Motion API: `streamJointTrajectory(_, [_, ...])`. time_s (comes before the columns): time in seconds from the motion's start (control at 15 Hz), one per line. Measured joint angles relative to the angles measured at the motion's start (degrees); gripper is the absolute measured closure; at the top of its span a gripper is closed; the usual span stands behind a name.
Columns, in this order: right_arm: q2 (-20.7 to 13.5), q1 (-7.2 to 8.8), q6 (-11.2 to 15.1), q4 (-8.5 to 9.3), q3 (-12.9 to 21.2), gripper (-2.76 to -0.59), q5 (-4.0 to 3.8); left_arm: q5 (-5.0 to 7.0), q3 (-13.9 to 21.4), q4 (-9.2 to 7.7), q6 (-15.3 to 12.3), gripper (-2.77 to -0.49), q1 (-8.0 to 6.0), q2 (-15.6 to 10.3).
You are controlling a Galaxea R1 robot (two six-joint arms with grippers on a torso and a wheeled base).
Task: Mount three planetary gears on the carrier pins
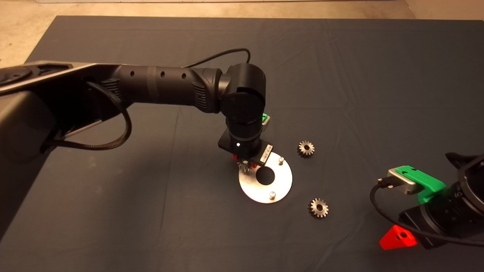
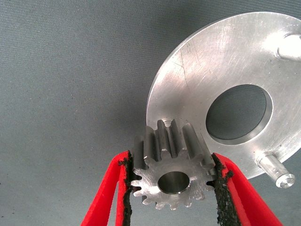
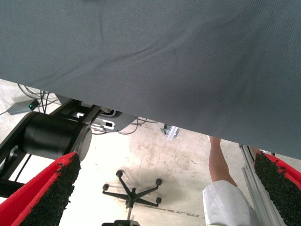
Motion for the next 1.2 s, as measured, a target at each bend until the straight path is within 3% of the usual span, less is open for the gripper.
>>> streamJointTrajectory(1.2, [0.0,0.0,0.0,0.0,0.0,-2.75,0.0,-0.13,0.21,0.29,0.07,-0.91,0.99,0.0])
